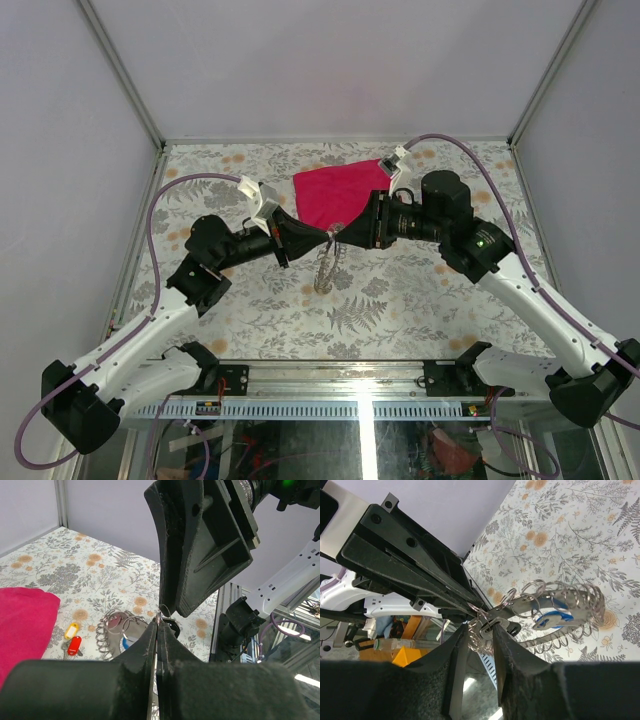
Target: Put the keys on the keyring
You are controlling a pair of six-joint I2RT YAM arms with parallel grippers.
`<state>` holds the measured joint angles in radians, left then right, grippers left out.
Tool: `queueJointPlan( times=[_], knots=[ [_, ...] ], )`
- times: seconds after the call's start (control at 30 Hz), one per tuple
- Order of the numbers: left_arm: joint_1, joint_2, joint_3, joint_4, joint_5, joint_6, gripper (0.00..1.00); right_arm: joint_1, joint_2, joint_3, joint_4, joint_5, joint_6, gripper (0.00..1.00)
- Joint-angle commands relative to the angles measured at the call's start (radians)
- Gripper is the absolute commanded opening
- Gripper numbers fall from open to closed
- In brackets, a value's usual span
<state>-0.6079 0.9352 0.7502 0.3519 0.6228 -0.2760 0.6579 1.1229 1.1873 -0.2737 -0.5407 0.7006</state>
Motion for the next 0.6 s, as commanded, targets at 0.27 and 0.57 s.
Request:
queueJointPlan(
  times=[0.27, 0.57],
  knots=[
    [0.003, -0.026, 0.020, 0.099, -0.013, 0.000, 0.00, -0.004, -0.003, -0.021, 0.123, -0.059, 0.043, 0.23],
    [0.003, -0.032, 0.017, 0.091, -0.013, 0.004, 0.00, -0.004, -0.009, -0.034, 0.127, -0.034, 0.049, 0.10]
  ],
)
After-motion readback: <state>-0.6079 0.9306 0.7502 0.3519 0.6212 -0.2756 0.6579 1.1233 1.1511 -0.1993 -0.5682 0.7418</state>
